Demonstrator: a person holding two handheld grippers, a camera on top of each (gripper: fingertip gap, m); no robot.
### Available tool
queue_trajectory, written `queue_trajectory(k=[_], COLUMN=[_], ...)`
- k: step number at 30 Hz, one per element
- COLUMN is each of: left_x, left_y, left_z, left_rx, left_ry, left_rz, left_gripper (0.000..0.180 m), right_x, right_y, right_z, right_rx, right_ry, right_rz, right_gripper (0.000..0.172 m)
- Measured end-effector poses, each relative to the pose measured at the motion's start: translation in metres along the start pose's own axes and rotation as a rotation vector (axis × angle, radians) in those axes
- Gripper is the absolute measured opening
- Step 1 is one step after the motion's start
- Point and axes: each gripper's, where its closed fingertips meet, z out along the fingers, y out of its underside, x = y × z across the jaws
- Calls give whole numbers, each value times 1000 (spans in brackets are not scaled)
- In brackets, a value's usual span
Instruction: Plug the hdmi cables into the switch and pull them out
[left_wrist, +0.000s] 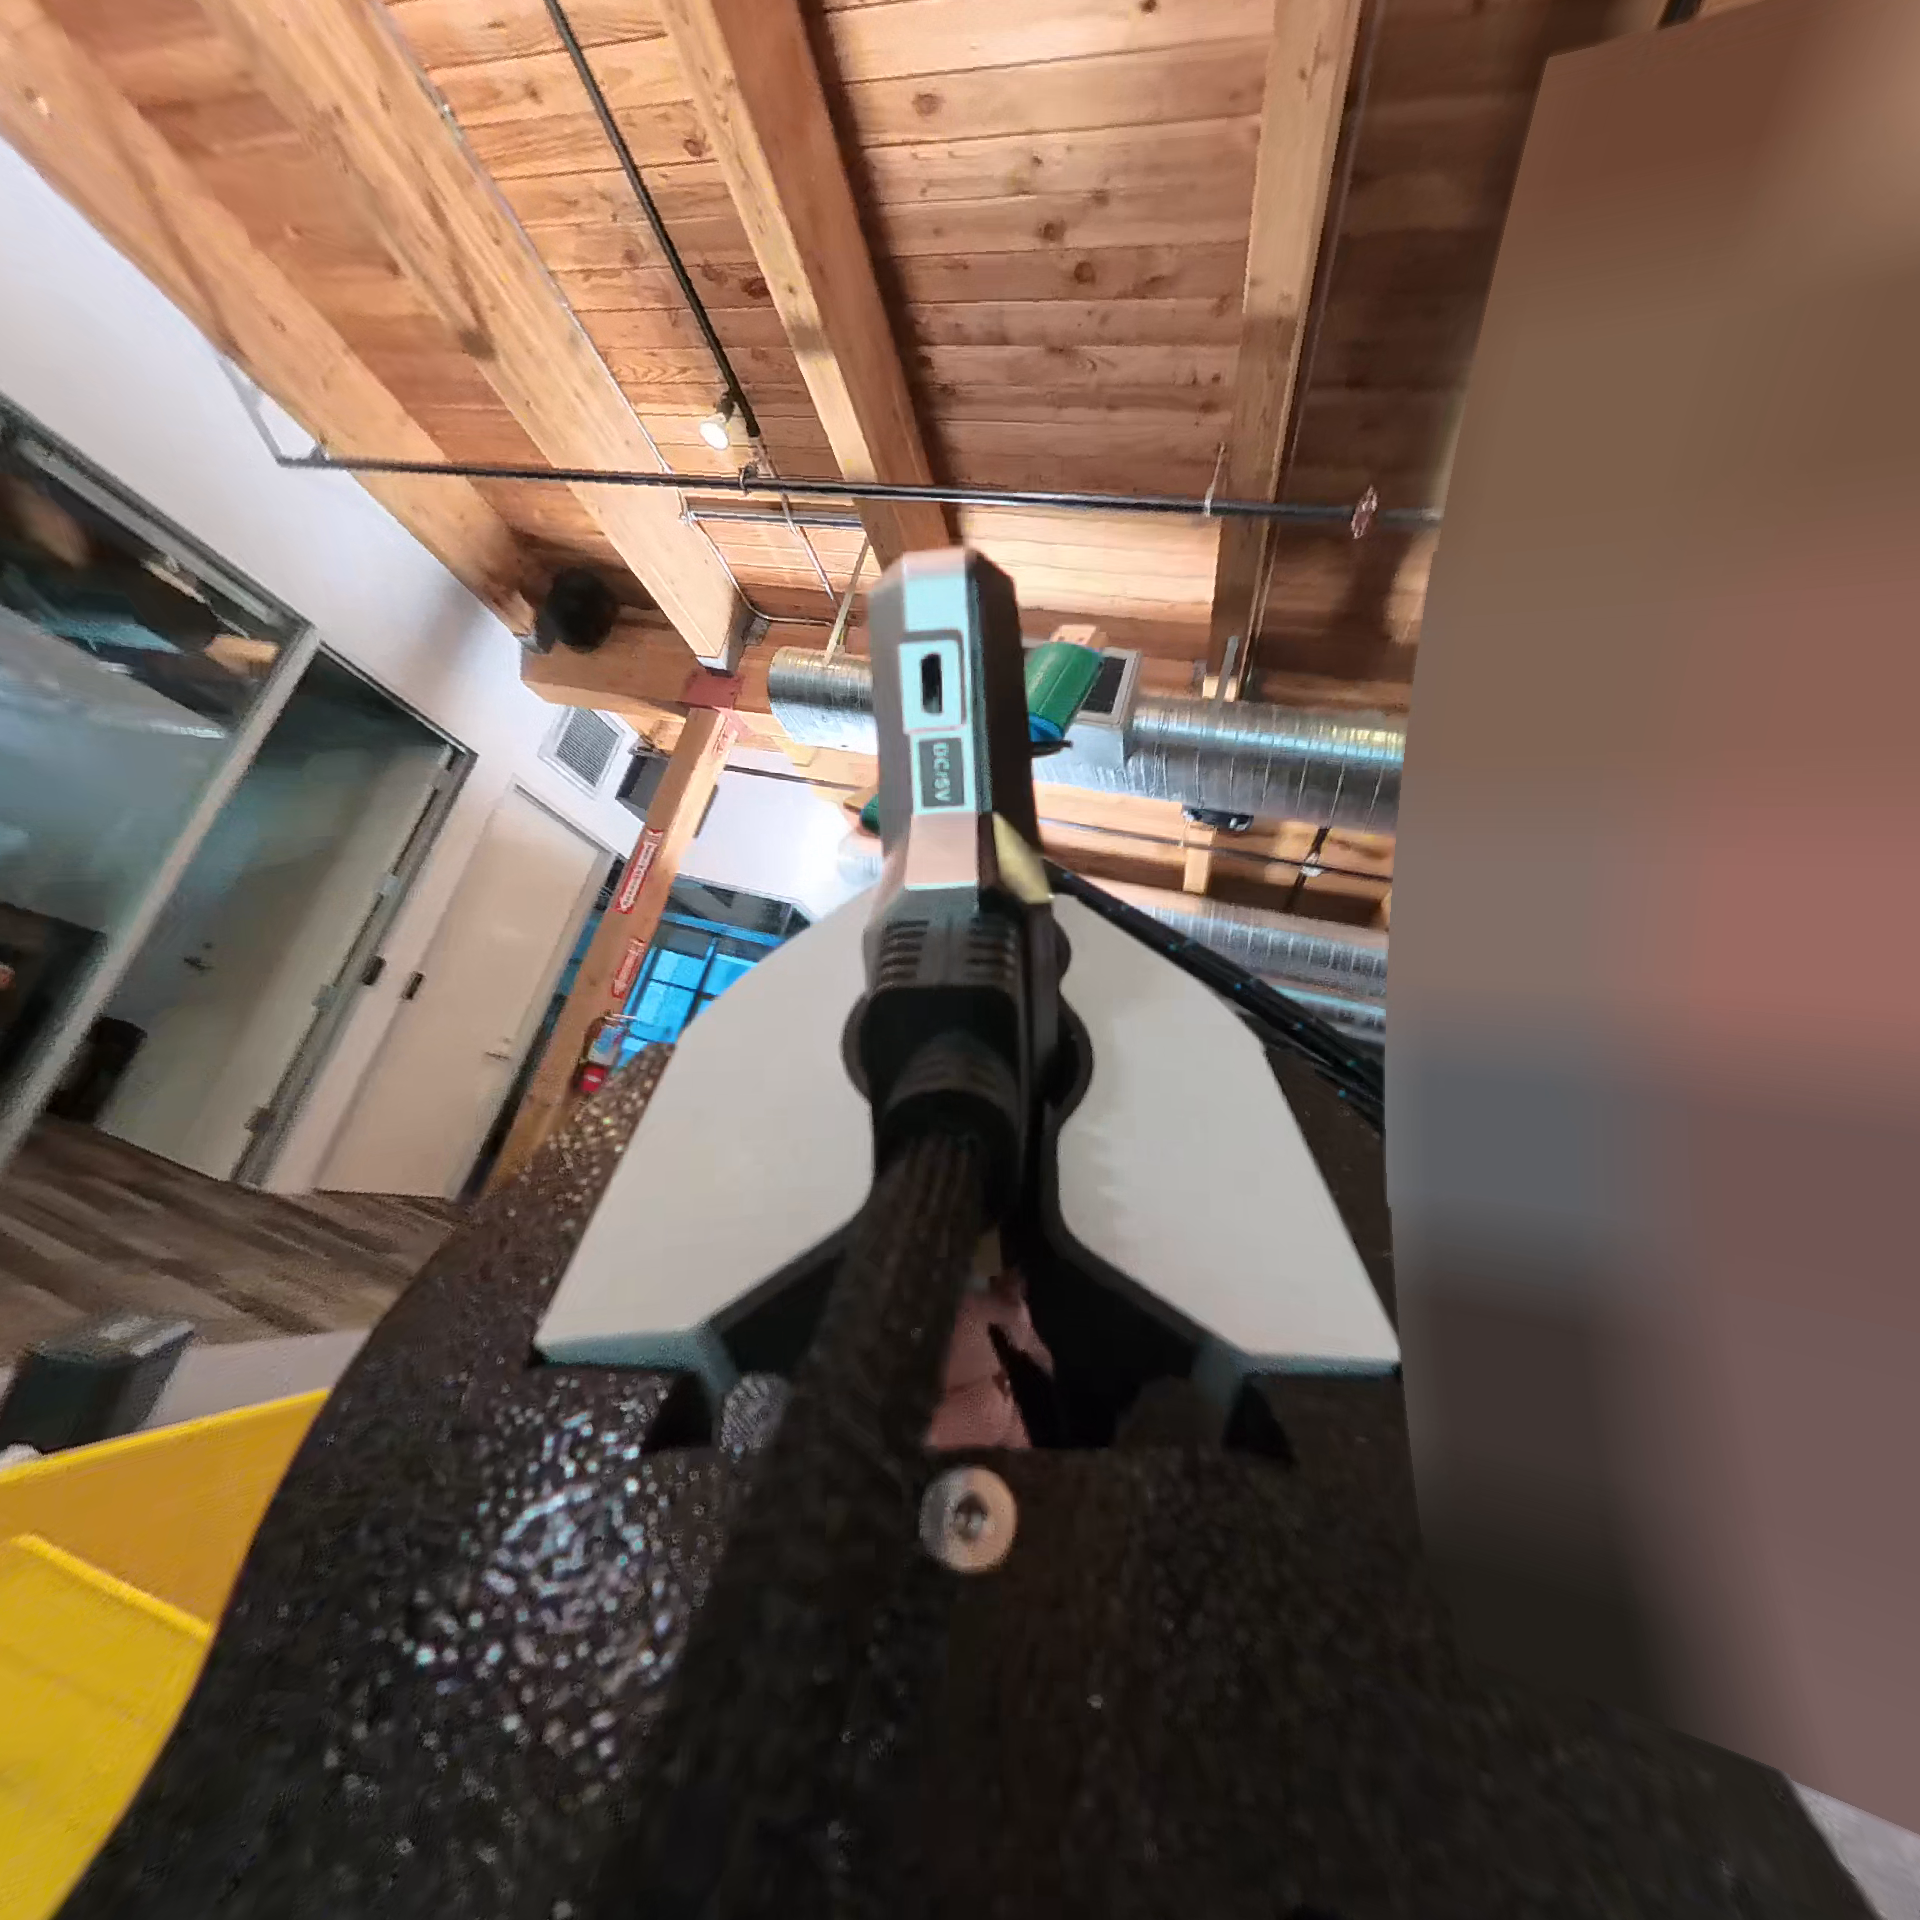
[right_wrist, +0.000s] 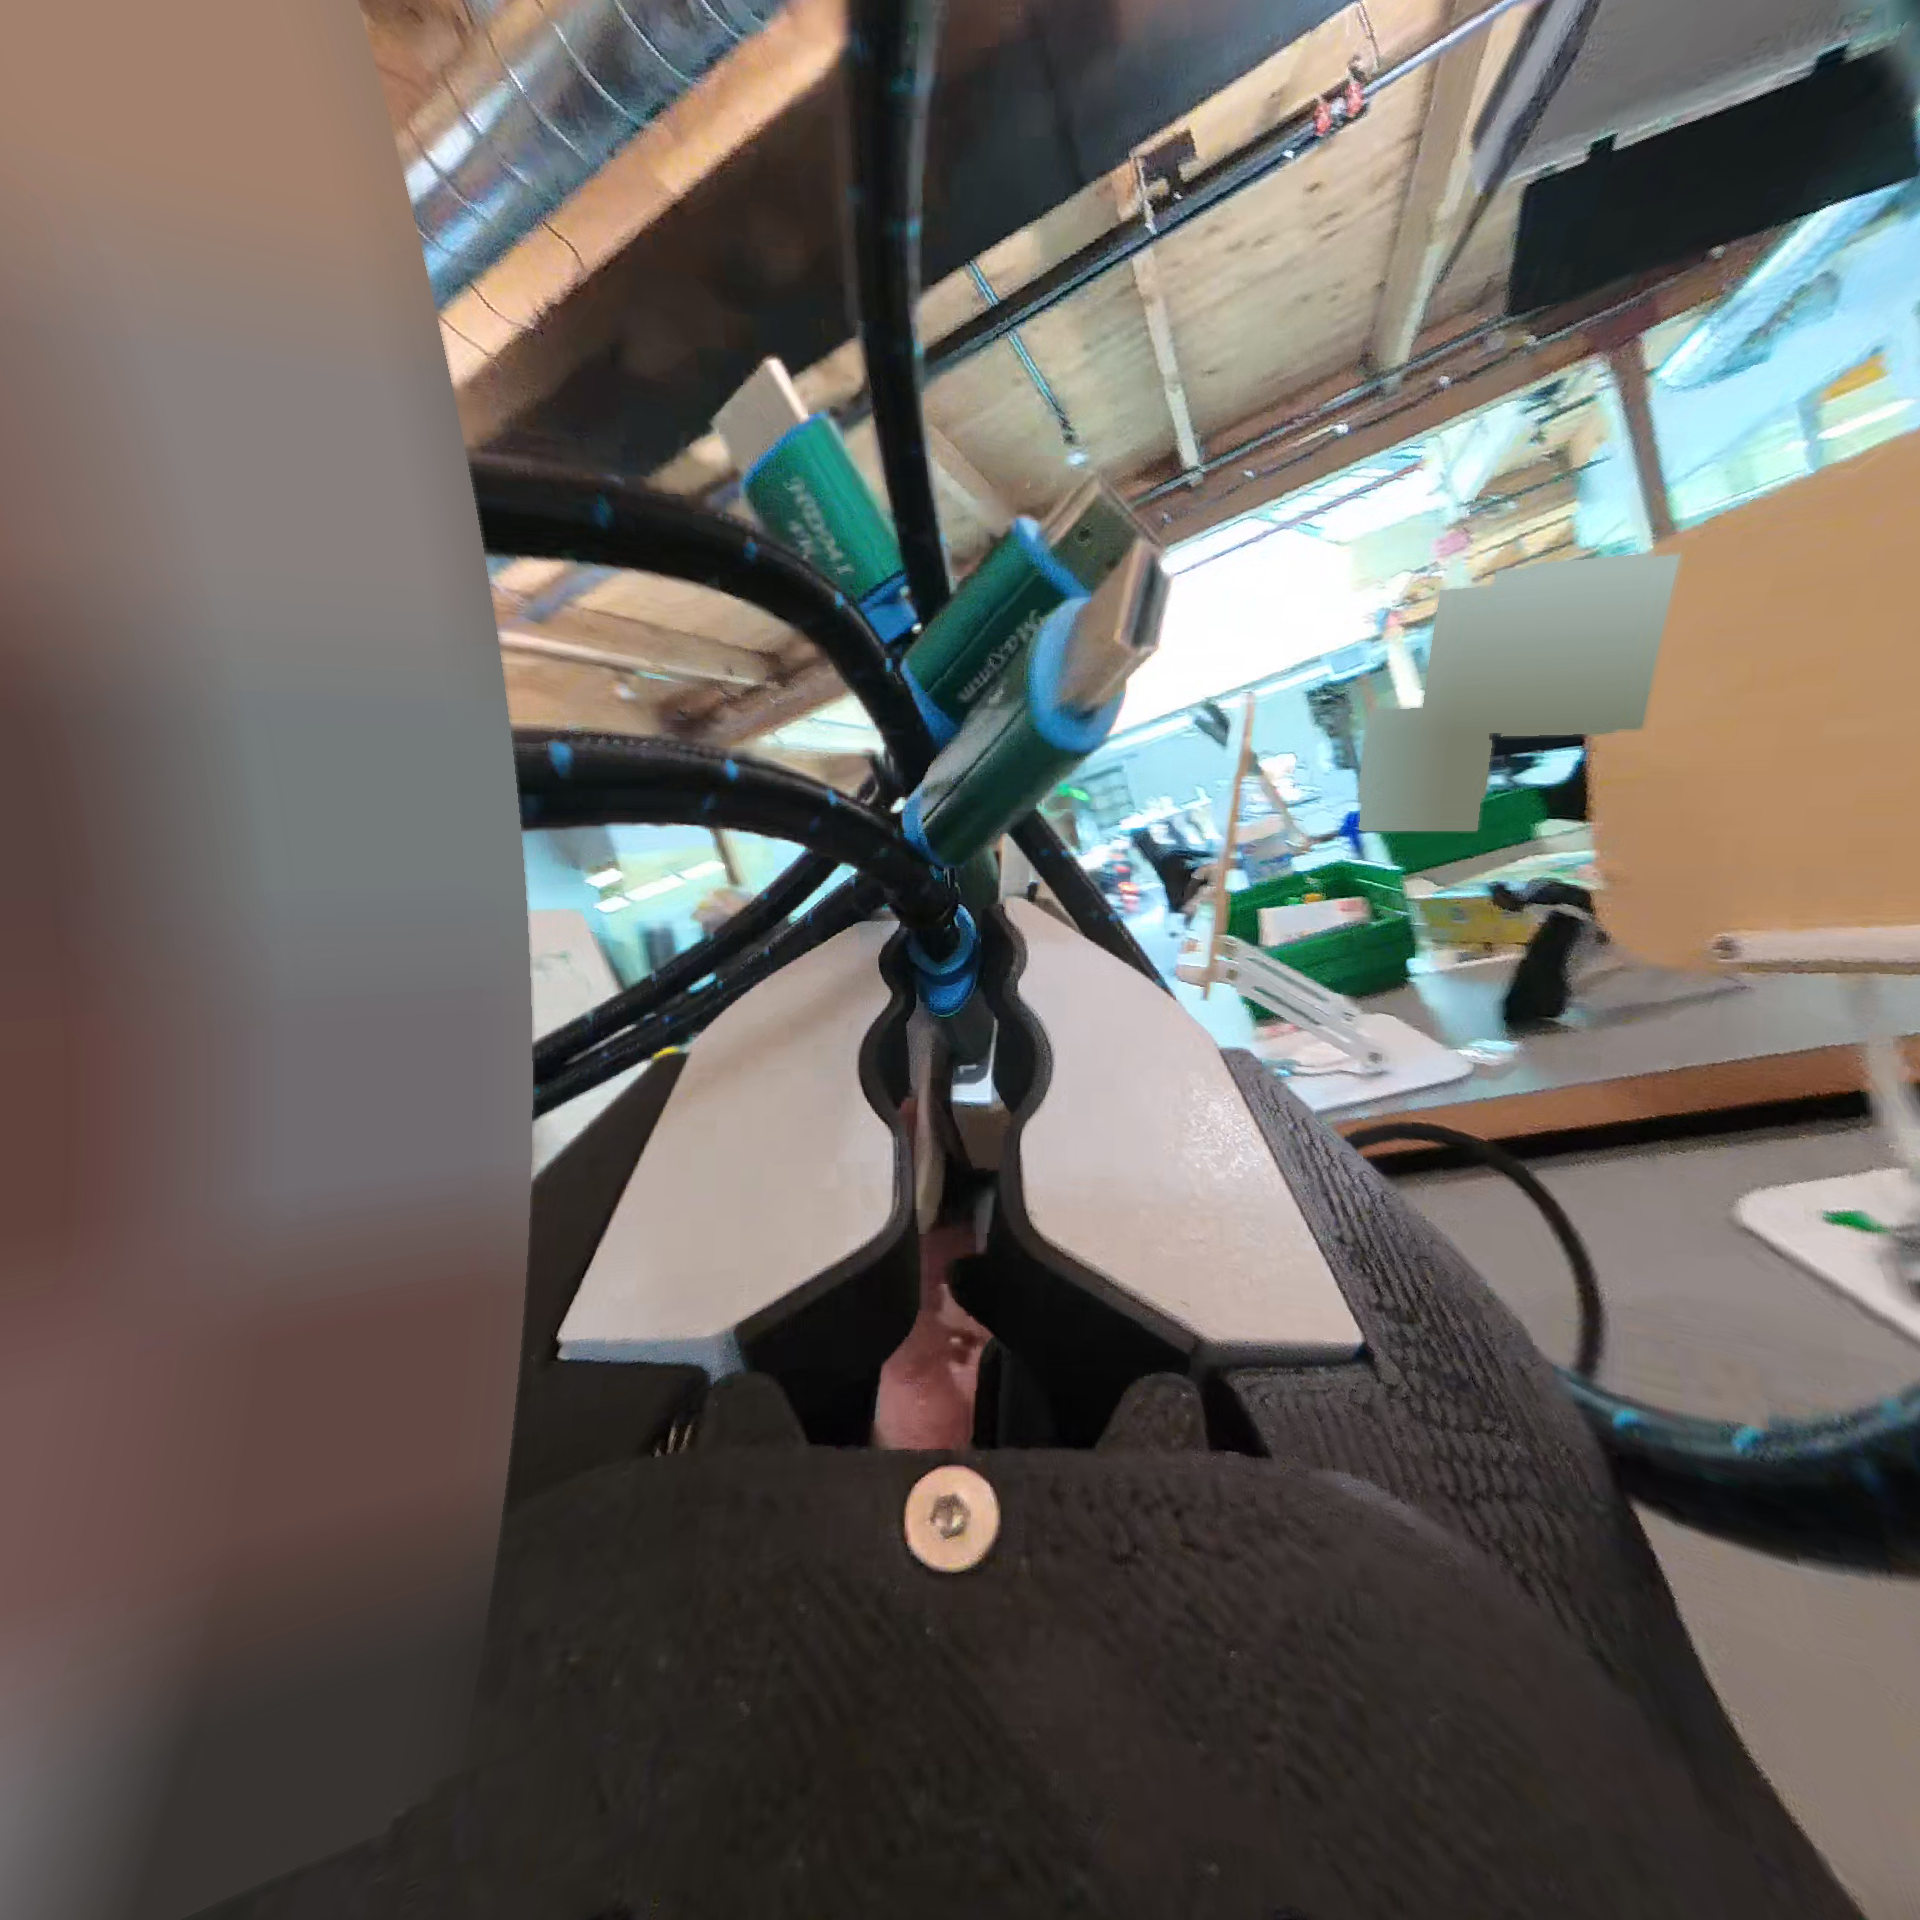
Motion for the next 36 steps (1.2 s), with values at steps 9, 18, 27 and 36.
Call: queue_trajectory(k=[9, 18, 27, 36], left_x=[-20, -23, -16, -37], left_y=[-28, -32, -37, -26], left_z=[-21, 11, 67, 62], left_rx=[52, -125, -235, -254], left_ry=[-181, -25, 129, 144], left_rz=[185, 130, 169, 96], left_gripper=[22, 23, 23, 24], right_x=[7, 15, -13, -44], right_y=[-77, -85, -139, -134], right_z=[-63, -138, -343, -416], right_rx=[195, -101, -541, -629], right_ry=[339, 723, 1546, 1790], right_rz=[-404, -669, -779, -672], right_gripper=[10, 10, 10, 11])
